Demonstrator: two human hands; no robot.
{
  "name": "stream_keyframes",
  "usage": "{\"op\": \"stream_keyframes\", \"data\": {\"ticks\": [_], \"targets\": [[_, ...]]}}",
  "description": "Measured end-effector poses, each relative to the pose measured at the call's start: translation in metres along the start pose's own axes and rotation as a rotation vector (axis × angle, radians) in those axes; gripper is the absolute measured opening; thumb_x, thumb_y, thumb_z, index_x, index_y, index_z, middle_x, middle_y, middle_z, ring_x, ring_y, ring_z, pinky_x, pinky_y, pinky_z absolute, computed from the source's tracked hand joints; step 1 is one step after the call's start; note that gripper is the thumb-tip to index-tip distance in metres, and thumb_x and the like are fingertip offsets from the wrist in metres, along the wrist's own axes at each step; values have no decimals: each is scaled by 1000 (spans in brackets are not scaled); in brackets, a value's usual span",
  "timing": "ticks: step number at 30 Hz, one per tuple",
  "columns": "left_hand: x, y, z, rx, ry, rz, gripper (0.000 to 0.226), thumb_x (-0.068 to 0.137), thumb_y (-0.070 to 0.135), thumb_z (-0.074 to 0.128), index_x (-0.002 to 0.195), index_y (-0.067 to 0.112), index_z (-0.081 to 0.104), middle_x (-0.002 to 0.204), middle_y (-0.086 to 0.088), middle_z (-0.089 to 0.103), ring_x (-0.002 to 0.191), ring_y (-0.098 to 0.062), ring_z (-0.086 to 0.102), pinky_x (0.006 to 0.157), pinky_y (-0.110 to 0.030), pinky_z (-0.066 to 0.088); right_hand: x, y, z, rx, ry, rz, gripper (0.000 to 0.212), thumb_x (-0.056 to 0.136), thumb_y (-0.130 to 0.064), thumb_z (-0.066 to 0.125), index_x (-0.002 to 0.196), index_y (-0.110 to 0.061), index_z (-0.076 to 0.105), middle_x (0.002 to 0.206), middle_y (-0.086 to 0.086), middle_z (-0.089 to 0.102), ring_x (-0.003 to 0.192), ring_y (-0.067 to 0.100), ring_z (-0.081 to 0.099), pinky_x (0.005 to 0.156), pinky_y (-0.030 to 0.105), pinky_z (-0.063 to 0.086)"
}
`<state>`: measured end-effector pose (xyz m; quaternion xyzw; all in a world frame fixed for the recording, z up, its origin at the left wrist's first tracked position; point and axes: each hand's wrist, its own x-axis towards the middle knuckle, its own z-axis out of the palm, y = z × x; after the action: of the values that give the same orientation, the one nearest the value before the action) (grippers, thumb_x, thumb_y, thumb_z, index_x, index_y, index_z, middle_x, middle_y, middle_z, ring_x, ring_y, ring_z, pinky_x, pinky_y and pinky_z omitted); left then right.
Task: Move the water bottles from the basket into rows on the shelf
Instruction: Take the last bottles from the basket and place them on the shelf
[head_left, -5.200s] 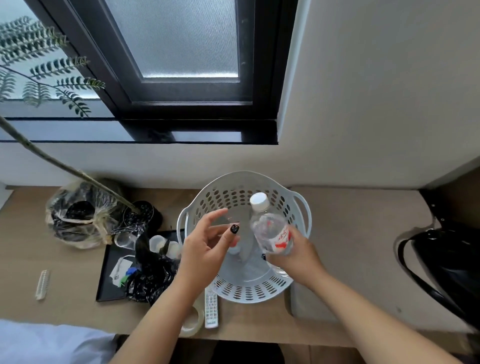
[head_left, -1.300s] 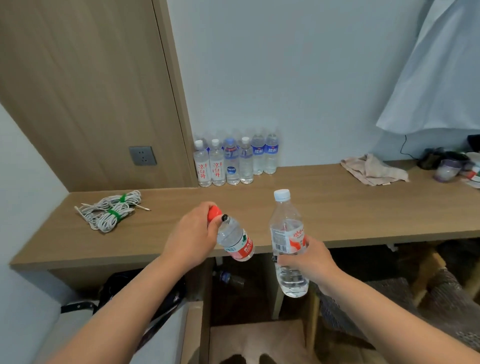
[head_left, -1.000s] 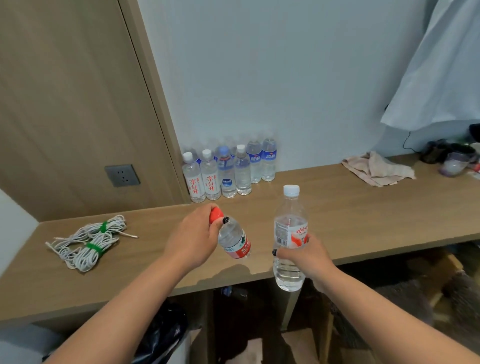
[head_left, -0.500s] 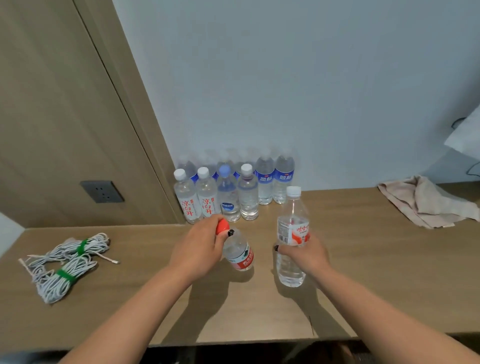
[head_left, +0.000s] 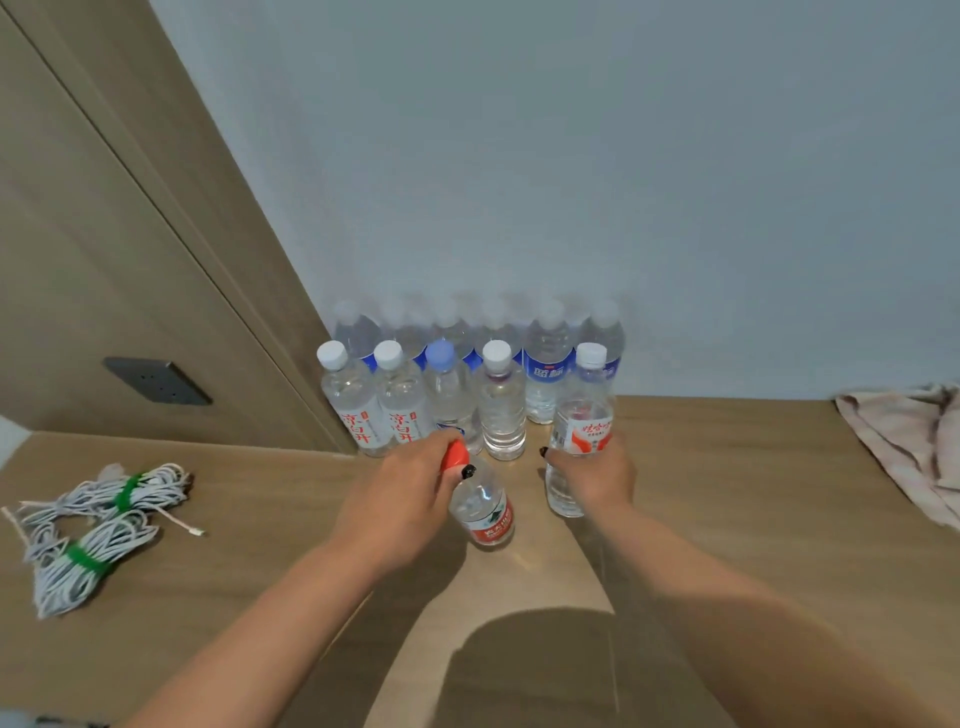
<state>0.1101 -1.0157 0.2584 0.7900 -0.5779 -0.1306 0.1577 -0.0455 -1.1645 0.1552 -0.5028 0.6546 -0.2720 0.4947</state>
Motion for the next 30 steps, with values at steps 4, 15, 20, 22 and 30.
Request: {"op": "stream_keyframes", "data": {"ticks": [4, 15, 20, 22, 30], "targets": [[11, -3, -1, 20, -16, 18, 25, 99, 35, 43, 124, 32, 46, 110, 9, 62, 101, -18, 56, 74, -32, 44, 11, -1, 18, 13, 61, -35, 59, 61, -23, 86, 110, -16, 53, 106, 5, 66, 93, 26, 63, 83, 36, 51], [24, -18, -3, 28, -42, 29, 27, 99, 35, 42, 126, 35, 44, 112, 10, 62, 102, -17, 56, 75, -31, 44, 13, 6, 56, -62, 57, -261, 88, 59, -5, 81, 135, -10, 38, 129, 10, 45, 122, 28, 46, 104, 45, 43], [21, -23, -6, 45, -50, 39, 26, 99, 36, 42, 125, 35, 43, 112, 10, 62, 102, -17, 56, 79, -37, 48, 19, 11, 54, -71, 38, -303, 87, 64, 5, 76, 139, -10, 34, 132, 11, 42, 126, 27, 40, 105, 33, 37], [20, -24, -9, 45, -50, 45, 26, 99, 36, 42, 124, 35, 43, 113, 11, 62, 103, -17, 56, 80, -38, 49, 22, 10, 54, -60, 37, -298, 87, 65, 4, 77, 139, -12, 34, 134, 9, 41, 126, 25, 41, 103, 30, 37], [20, -14, -12, 64, -59, 125, 26, 100, 36, 41, 125, 30, 46, 114, 8, 62, 103, -17, 56, 78, -32, 46, 47, 17, 31, -267, -152, -257, 78, 49, -22, 88, 117, -22, 51, 114, 1, 60, 107, 20, 58, 89, 31, 49]]}}
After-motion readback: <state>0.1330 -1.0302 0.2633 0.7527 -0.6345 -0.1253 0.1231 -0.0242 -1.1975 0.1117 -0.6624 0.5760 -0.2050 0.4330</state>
